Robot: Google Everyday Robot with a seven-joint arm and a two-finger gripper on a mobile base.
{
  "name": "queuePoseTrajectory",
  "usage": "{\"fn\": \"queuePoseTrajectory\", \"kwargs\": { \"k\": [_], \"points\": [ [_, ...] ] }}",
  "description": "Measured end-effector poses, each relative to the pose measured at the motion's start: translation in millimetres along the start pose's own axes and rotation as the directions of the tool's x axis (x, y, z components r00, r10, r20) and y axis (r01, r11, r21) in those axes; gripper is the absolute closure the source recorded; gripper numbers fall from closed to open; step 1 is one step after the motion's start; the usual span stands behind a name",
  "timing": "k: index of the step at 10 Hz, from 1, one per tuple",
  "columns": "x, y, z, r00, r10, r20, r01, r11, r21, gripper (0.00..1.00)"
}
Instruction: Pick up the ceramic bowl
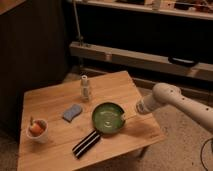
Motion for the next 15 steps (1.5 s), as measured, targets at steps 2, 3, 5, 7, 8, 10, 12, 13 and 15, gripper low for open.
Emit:
{"fn": "queuePoseTrajectory", "kwargs": {
  "k": [2,3,5,7,8,10,12,13,15],
  "points": [
    [-3.2,7.7,3.9,1.0,-0.012,-0.025,0.013,1.0,0.015,0.34],
    [-4.5,10.3,6.0,0.999,-0.017,-0.033,0.018,1.0,0.021,0.44],
    [-7.9,16.0,15.2,0.998,-0.025,-0.05,0.025,1.0,0.009,0.63],
    [-8.8,17.3,23.9,0.998,-0.026,-0.062,0.025,1.0,-0.007,0.65],
    [-10.8,18.7,28.3,0.997,-0.03,-0.068,0.03,1.0,-0.008,0.65],
    [-10.6,18.4,34.1,0.996,-0.026,-0.082,0.026,1.0,0.0,0.65],
    [-10.2,16.9,36.7,0.996,-0.018,-0.088,0.019,1.0,0.006,0.65],
    [-10.4,16.3,37.9,0.996,-0.016,-0.089,0.017,1.0,0.007,0.65],
    [-11.1,14.5,43.0,0.996,-0.011,-0.092,0.011,1.0,0.005,0.65]
  ]
}}
